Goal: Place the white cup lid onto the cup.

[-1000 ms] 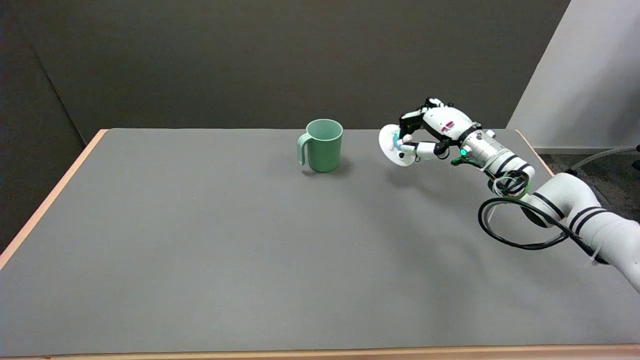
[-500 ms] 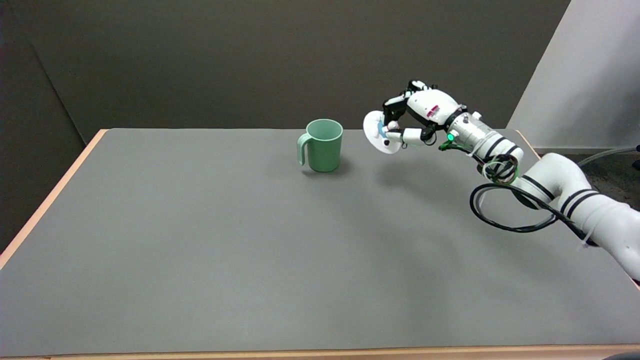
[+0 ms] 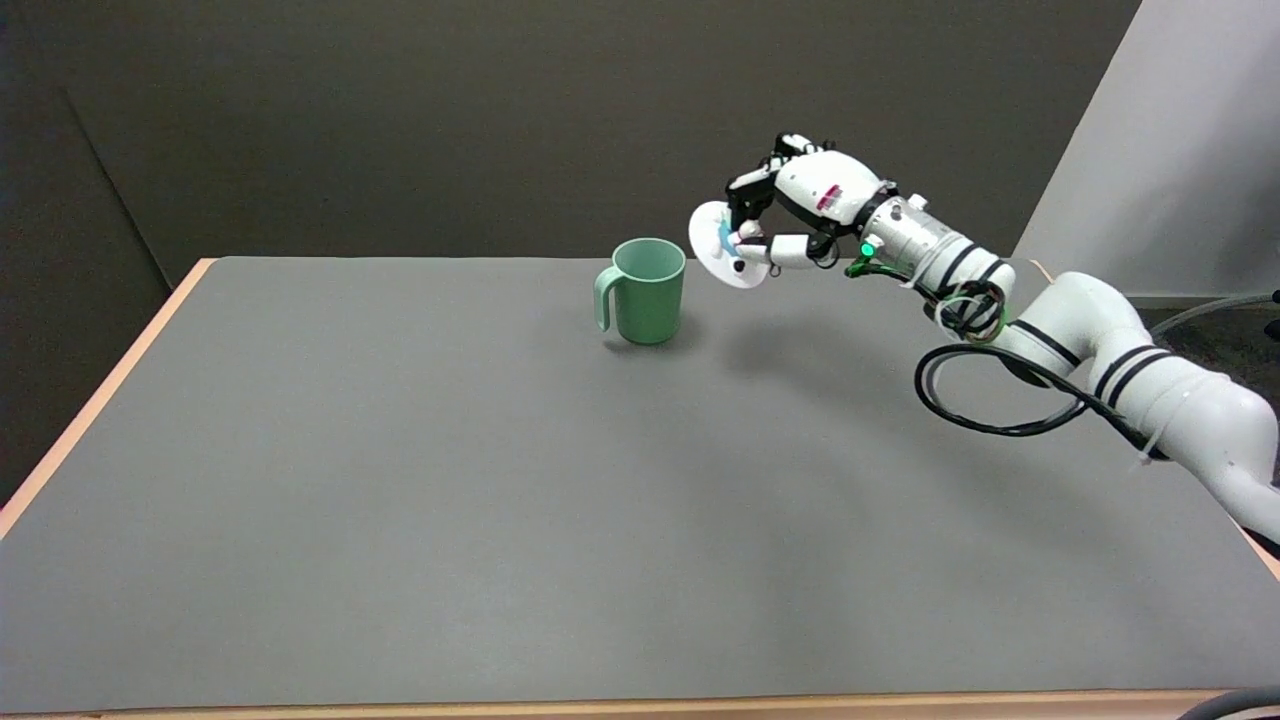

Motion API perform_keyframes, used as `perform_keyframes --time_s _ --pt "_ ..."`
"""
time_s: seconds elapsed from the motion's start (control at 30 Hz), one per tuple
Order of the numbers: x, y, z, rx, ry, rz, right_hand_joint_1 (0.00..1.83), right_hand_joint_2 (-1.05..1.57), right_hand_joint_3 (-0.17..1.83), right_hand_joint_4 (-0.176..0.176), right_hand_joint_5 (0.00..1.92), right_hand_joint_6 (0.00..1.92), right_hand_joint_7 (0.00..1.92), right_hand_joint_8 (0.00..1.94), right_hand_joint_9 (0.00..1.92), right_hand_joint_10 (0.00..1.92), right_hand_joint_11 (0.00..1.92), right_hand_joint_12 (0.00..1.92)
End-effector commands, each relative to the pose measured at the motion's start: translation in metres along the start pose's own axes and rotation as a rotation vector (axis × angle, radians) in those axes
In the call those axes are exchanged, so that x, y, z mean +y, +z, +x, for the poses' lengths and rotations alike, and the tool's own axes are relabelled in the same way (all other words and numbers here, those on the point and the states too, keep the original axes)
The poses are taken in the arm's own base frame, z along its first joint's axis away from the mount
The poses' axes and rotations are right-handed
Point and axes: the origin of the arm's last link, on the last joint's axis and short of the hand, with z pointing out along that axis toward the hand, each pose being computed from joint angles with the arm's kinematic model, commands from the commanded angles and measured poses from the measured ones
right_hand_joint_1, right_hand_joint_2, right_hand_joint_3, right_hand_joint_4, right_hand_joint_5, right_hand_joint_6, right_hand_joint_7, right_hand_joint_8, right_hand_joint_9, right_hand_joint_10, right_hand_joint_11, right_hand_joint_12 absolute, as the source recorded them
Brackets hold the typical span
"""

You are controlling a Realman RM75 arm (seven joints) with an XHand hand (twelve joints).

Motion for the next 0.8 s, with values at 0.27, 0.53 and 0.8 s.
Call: perform_keyframes --time_s 0.27,0.53,0.8 --pt "-0.051 0.046 0.021 -0.027 -0.164 0.1 0.95 1.09 0.21 0.176 0.82 1.23 0.83 0.63 0.56 1.01 0.03 1.55" --pt "-0.066 0.062 0.032 -0.021 -0.271 0.108 0.91 1.14 0.18 0.176 0.75 1.34 0.77 0.63 0.52 0.94 0.0 1.47" --pt "-0.085 0.077 0.044 0.014 -0.284 0.136 0.88 1.18 0.17 0.176 0.7 1.41 0.71 0.62 0.49 0.89 0.0 1.36"
